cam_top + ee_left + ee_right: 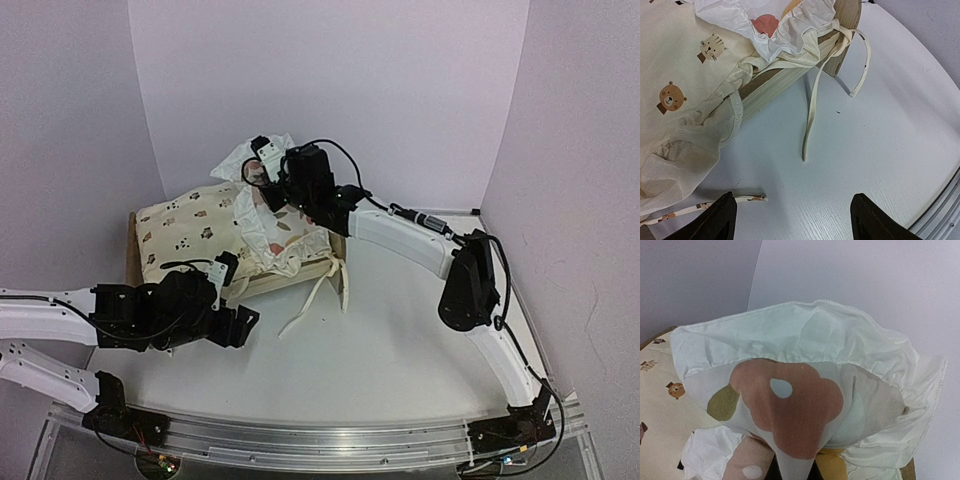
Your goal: Set up the pet bed
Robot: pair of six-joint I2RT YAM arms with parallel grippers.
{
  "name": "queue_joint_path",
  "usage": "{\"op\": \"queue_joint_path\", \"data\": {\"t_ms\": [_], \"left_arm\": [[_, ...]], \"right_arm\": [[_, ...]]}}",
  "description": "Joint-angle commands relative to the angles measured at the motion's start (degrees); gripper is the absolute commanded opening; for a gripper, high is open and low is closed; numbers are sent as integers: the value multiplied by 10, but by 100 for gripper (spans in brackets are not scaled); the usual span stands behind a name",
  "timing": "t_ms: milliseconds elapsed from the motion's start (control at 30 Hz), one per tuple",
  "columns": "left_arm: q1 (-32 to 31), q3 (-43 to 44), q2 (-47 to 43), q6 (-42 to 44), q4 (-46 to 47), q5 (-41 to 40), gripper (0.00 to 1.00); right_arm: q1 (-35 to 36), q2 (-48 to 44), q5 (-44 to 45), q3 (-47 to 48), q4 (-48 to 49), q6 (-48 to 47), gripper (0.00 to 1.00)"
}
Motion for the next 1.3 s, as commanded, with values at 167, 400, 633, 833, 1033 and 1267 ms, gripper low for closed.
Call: {"op": "queue_joint_path", "data": {"t_ms": [167, 400, 633, 833, 1033, 1267], "left_arm": [[-2, -16, -4, 9, 31, 6, 80], [-2, -16, 1, 9, 32, 4, 79], [-2, -9, 7, 11, 30, -3, 80], [-2, 1, 25, 11, 29, -9, 80], [-2, 7, 25, 15, 22, -11, 80], [-2, 9, 28, 10, -5, -10, 80]], "right_arm": [[-11, 12, 57, -39, 163, -63, 44], [-10, 0, 99, -46, 184, -44, 86], [5, -91, 135, -113, 188, -11, 96], [15, -234, 120, -267, 118, 73, 98], [16, -401, 81, -499, 84, 189, 98], [17, -576, 52, -738, 74, 296, 98]]}}
